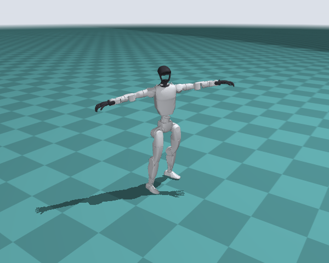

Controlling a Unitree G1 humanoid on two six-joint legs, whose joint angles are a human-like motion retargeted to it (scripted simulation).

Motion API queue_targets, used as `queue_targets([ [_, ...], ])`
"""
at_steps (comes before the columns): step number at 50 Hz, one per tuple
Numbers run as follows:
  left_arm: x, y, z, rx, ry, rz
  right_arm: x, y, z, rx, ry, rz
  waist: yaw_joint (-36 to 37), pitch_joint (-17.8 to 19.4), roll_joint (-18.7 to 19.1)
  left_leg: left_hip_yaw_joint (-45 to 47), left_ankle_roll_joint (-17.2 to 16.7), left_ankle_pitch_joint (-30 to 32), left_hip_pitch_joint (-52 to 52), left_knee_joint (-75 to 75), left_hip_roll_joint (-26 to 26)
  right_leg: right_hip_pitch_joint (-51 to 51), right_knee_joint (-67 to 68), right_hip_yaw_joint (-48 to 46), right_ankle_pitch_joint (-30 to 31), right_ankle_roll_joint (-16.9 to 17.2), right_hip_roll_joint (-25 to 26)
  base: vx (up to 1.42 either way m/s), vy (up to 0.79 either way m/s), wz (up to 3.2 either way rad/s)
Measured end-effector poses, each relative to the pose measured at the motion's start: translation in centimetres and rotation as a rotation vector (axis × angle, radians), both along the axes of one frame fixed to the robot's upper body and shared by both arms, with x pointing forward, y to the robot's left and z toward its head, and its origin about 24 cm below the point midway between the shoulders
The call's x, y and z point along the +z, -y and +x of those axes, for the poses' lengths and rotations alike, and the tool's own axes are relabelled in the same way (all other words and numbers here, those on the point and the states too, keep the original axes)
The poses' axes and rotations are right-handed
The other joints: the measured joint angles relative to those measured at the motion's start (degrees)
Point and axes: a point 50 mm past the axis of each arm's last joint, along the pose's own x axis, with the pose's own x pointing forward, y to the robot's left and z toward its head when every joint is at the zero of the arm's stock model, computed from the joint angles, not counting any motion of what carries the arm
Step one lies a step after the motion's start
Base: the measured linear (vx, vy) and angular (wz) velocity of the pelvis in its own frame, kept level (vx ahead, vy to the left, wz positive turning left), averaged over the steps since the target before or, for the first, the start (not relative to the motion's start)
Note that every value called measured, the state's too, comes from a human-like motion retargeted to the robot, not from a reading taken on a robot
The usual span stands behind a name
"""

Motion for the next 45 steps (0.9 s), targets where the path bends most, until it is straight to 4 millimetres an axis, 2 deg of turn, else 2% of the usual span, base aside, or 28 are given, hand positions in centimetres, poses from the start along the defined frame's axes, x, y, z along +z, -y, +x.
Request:
queue_targets([
  [5,-1.9,-0.6,-2.2,0.069,0.013,-0.047,0.3,0.0,-0.1,0.010,-0.023,-0.018,9.35,-0.21,-2.90,-6.75,0.13,-0.16,-2.15,0.94,-0.19,2.44,-0.42,-6.73,-0.79,0.00,-1.32,0.02,0.03,1.20],
  [10,-3.9,-1.1,-4.1,0.127,0.029,-0.108,1.1,0.0,1.0,0.044,-0.041,-0.037,19.44,0.42,-5.75,-13.62,0.59,-0.24,-4.40,1.89,-0.95,4.93,-0.76,-13.54,-1.56,0.00,-2.59,0.02,0.04,1.22],
  [15,-5.3,-1.3,-6.0,0.129,-0.007,-0.125,2.0,-0.2,3.2,0.159,-0.080,-0.038,29.44,2.48,-8.44,-21.38,1.76,-1.14,-5.39,3.62,-3.14,9.35,-0.52,-20.74,-2.93,-0.39,-4.77,0.04,0.10,1.37],
  [25,-7.5,-1.5,-9.7,0.224,0.038,-0.165,3.5,-1.2,8.6,0.299,-0.074,-0.102,51.22,6.73,-14.13,-35.56,3.10,2.21,-9.74,1.85,-7.22,13.38,-1.84,-35.15,-3.11,-0.51,-6.49,0.01,0.05,1.31],
  [30,-8.9,-1.4,-12.1,0.298,0.077,-0.222,4.2,-2.5,12.5,0.431,-0.052,-0.138,62.36,8.65,-16.30,-41.12,4.13,4.04,-12.21,1.61,-9.13,14.20,-2.40,-40.65,-3.08,-1.30,-6.81,0.01,0.05,1.05],
  [34,-10.0,-1.1,-14.4,0.365,0.101,-0.253,4.4,-4.3,16.7,0.548,-0.038,-0.168,70.32,9.91,-17.64,-44.61,4.53,4.95,-13.82,1.53,-10.52,14.51,-2.48,-44.07,-2.94,-1.68,-7.07,0.01,0.06,0.86],
  [38,-11.4,-0.6,-17.9,0.506,0.129,-0.281,5.6,-7.4,22.6,0.622,0.008,-0.229,74.55,9.96,-19.92,-47.37,4.75,7.01,-16.83,0.70,-12.39,13.12,-2.73,-47.66,-2.17,-0.10,-7.94,-0.01,0.07,0.86],
  [42,-12.4,-0.1,-19.7,0.549,0.150,-0.318,7.0,-10.5,26.6,0.736,0.018,-0.260,77.37,10.25,-20.02,-51.03,4.96,7.99,-18.01,0.49,-13.80,13.78,-2.64,-51.41,-2.20,-0.51,-7.99,0.02,0.06,0.91],
  [45,-12.9,0.2,-20.4,0.565,0.170,-0.335,8.3,-12.6,28.8,0.800,0.034,-0.283,78.15,10.28,-19.84,-53.50,4.89,8.73,-18.57,0.05,-14.61,14.27,-2.51,-53.96,-2.24,-0.76,-7.92,0.01,0.05,0.81],
])
